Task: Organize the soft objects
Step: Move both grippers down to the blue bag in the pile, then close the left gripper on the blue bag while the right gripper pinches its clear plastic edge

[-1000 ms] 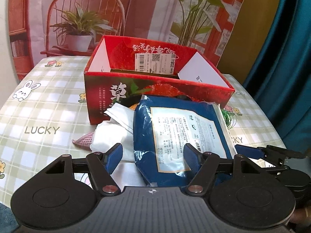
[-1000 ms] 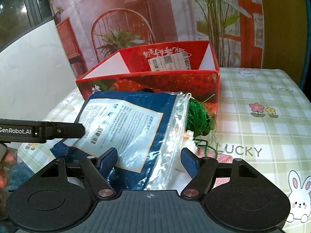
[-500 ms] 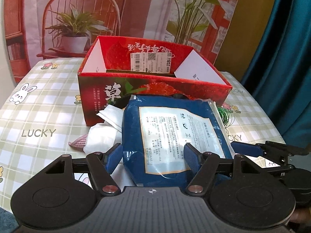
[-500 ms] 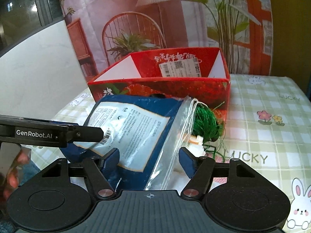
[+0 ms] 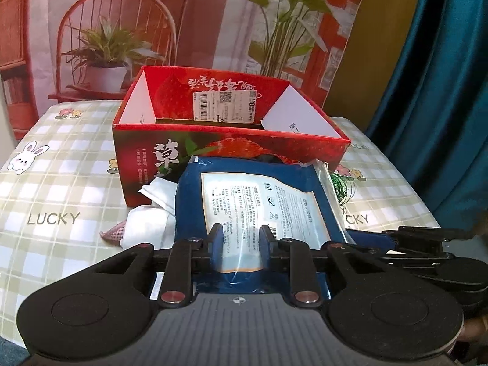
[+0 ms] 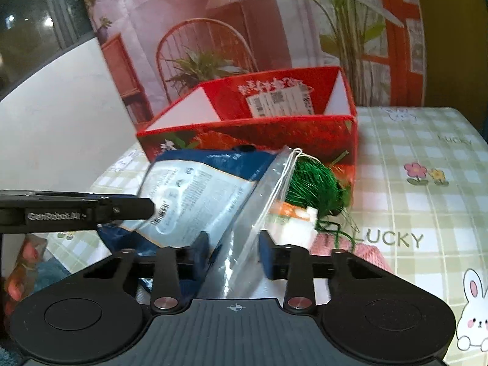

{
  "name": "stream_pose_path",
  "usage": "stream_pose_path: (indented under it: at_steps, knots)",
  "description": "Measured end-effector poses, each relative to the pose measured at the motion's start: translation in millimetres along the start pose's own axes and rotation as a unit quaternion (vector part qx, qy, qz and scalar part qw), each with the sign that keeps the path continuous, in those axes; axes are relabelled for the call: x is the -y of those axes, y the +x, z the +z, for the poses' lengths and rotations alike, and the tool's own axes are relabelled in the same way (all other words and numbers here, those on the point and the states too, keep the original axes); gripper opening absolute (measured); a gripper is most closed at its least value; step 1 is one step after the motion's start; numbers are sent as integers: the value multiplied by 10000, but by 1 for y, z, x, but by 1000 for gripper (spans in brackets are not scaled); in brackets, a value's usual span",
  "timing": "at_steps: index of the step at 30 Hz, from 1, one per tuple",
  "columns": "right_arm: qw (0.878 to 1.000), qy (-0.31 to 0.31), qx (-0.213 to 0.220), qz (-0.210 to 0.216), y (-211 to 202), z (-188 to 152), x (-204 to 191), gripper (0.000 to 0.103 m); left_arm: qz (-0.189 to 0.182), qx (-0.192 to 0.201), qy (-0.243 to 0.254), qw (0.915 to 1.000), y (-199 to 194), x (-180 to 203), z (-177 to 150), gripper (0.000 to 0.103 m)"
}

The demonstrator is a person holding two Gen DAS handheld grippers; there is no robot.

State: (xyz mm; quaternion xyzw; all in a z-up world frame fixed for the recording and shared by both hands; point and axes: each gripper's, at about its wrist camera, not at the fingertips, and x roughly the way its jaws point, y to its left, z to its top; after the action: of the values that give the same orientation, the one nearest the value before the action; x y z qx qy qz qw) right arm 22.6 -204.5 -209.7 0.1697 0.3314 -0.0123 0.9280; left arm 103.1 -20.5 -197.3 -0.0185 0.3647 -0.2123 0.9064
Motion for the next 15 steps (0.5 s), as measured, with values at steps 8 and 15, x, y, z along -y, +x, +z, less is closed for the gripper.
stream_pose_path:
  at_steps: [8,15]
  knots:
    - [9999,111,-57,62,3,0,4,28,515,89,-210,9984,-3,-10,2,57]
    - [9998,139,-107,27,7,-2,7,26,531,-7,-427,9977,1,-19,5,61]
